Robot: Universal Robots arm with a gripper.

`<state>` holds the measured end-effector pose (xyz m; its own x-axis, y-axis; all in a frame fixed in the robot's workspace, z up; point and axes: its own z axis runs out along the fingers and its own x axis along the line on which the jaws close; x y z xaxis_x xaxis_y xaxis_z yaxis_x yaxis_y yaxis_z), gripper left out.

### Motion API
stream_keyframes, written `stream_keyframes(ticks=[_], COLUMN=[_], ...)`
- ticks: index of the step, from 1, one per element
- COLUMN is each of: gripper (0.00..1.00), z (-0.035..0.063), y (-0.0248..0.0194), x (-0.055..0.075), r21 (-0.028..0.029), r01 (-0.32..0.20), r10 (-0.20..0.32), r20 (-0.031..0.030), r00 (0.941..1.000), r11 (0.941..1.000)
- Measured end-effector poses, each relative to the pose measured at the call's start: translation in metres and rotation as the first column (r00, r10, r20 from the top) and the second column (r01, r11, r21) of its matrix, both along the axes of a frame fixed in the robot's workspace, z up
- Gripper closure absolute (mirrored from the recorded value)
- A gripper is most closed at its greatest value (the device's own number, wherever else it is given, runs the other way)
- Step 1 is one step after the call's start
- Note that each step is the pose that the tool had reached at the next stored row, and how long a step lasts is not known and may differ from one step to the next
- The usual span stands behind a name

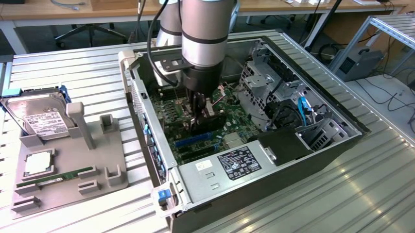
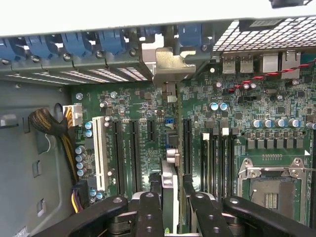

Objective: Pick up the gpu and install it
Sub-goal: 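Insert the gpu into the slot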

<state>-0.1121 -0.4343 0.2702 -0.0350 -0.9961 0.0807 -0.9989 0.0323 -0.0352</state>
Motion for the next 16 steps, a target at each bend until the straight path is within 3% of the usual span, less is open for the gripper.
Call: stream_keyframes(ticks=[7, 16], gripper=[0.73, 0.73], z=[0.0, -0.0002], y=[-0.0029, -0.0032], x=[-0.0001, -0.006], r21=[0.0, 0.0002], r01=[0.0, 0.0], r10=[0.0, 0.0], r20=[0.0, 0.0001], r00=[1.0, 1.0], r11=[1.0, 1.0])
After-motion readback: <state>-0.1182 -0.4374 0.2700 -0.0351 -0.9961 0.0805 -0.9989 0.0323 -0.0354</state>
